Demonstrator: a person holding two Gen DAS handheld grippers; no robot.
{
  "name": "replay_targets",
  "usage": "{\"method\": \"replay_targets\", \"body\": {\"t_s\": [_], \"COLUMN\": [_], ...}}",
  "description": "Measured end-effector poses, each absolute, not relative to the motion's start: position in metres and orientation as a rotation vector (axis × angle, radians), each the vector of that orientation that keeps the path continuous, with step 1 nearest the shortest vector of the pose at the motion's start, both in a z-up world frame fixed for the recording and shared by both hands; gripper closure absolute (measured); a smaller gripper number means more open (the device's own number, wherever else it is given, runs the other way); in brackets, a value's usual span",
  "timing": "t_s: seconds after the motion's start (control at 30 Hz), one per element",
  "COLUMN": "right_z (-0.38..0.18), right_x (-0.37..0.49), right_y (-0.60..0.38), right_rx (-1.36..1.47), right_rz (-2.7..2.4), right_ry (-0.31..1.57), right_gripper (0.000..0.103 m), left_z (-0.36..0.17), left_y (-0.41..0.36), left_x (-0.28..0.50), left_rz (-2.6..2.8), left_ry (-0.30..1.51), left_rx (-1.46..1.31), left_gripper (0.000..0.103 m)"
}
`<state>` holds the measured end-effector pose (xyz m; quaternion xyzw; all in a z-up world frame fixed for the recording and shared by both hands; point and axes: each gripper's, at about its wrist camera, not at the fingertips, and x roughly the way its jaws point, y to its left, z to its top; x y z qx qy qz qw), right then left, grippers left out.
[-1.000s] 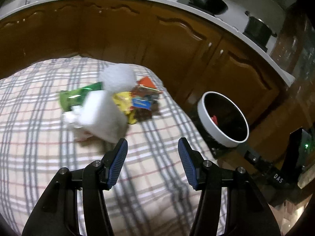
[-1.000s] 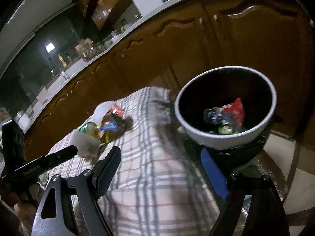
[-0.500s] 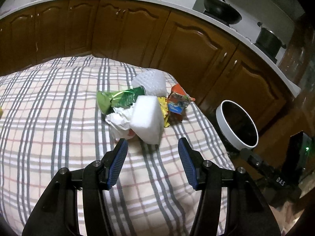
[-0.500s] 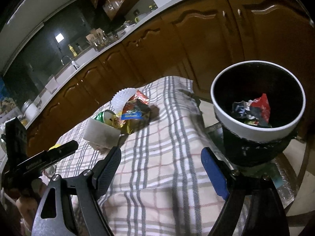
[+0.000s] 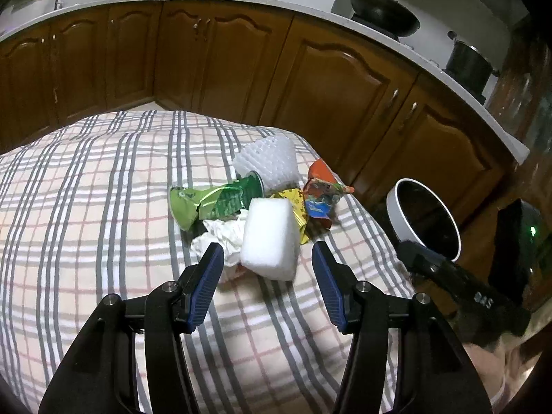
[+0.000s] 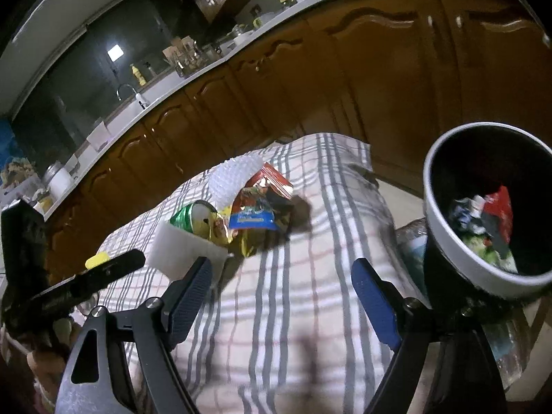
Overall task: Collect trash
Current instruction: 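Grasp the white foam block with the left tool while the right tool grasps an orange cartoon snack bag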
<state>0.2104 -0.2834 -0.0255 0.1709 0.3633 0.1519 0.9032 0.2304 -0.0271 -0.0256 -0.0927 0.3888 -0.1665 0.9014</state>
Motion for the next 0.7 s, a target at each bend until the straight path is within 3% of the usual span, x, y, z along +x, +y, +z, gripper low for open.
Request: {"method": "replay_targets", "body": {"t_s": [0.1,0.43,0.53,0.57,0.6,0.63,0.7], "right_z": [-0.028,-0.049,-0.058,-0.058,-0.059,-0.058,-0.055], "right_x": [0.231,0.296,0.306,0.307,0.306,0.306,0.298], "right_y": [-0.28,-0.277,-0.272,-0.27,-0.267,-0.265,-0.264], "right_rx": [0.359,0.506,0.537,0.533,0.517,0.509,0.494], "right_rz": [0.322,0.371,0.39,0.39,0.387,0.386,0.388], "right_ry": [0.763,0.822,0.849,0.854,0.859,0.858,0.844], "right_gripper": [0.027,0.04,0.065,0.082,0.099,0.103,0.103], "left_z": [-0.027,-0.038,-0.04,-0.039,-0.039,-0.039,-0.038], "left_y": [-0.032,-0.044,-0.043,-0.043,-0.044,-0.046,-0.048], "left_x": [0.239,0.254,0.255,0.255,0.255,0.254,0.251], "left_rz": [-0.352,-0.364,-0.372,-0.376,-0.38,-0.386,-0.393], "left_ry": [0.809,0.827,0.829,0.826,0.826,0.828,0.823], "left_rx": [-0.172,-0.121,-0.133,-0.133,-0.125,-0.117,-0.11], "left_gripper": [0.043,0.043,0.047,0.052,0.065,0.075,0.075]}}
